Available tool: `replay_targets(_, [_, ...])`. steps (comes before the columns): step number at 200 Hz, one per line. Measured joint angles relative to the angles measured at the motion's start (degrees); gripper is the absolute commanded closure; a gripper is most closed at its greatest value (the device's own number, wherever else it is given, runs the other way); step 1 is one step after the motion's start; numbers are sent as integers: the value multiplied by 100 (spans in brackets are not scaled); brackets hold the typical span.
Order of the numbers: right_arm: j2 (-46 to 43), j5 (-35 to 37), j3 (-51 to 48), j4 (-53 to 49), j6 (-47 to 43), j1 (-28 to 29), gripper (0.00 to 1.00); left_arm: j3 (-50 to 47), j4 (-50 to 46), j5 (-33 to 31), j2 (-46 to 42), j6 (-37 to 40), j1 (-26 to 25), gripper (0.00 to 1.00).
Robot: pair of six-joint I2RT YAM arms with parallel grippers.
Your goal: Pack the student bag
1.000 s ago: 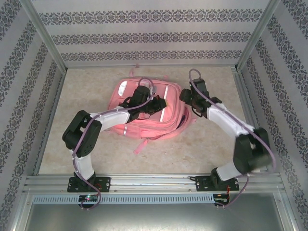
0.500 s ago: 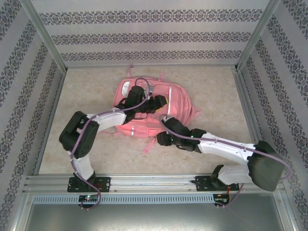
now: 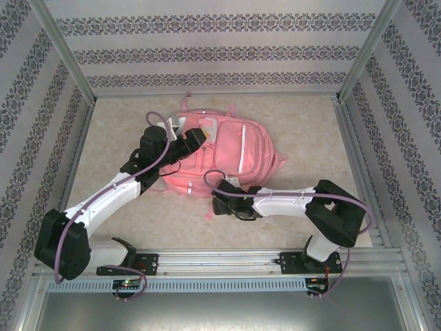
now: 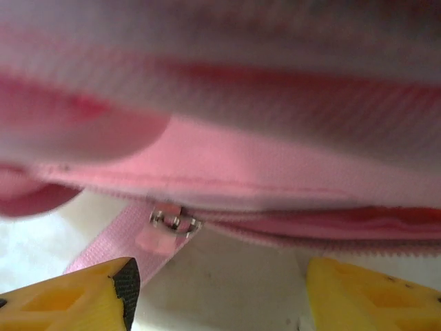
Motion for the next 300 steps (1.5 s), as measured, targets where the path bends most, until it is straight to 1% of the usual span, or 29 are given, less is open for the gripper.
replay_targets(12, [116,168,111,-109,212,44,35,-118,-68,-79,-98,-2,11,36])
replay_targets(35, [260,428,256,-280,586,114,40,-260,-199,-140,-225,-26,15,37])
replay_targets(65, [280,638,264,-337,949,133,51,-372,-302,-192,-501,-26,55,38])
replay_targets(93, [142,807,92,-107,949,131,62,-605,-450,-302,-997,-15,87,38])
replay_targets(106, [-179,881,-203,63,852,131,67,-667,-566,-306,-1143,2,114,38])
replay_targets(118, [-577,957,-516,210,675,120,76,-671,-664,-310,-1196,26,136,38])
replay_targets(136, [-1154,1016,-933,431,315,118,84,-671,-752,-310,-1207,50,164,38])
replay_targets(166, [-2050,896,-1786,1038,-428,35,87,-671,-874,-306,-1207,90,168,40])
replay_targets(181, [-2173,807,-1993,1248,-752,7,90,-671,-903,-308,-1207,92,173,40])
replay_targets(189, [-2131,800,-1993,1292,-833,9,90,-671,-922,-308,-1207,92,184,40])
replay_targets(200, [-1947,785,-1882,1303,-852,11,85,-671,-940,-315,-1209,92,188,41])
replay_targets(219, [-1281,678,-1401,1300,-874,83,83,-675,-997,-345,-1235,92,195,40])
replay_targets(227, [-1023,660,-1189,1305,-870,168,79,-682,-1034,-356,-1261,90,195,40])
replay_targets(238, [-754,658,-944,1309,-813,310,67,-695,-1080,-374,-1320,90,195,40])
replay_targets(244, [-664,667,-855,1311,-765,378,63,-704,-1102,-378,-1357,92,195,40])
replay_targets(255, [-564,708,-741,1294,-730,487,60,-713,-1156,-393,-1434,92,197,41])
replay_targets(275, [-380,872,-553,1119,-577,664,57,-715,-1217,-407,-1547,92,197,40])
replay_targets(300, [-52,1102,-286,782,-282,767,58,-752,-1217,-417,-1587,90,197,40])
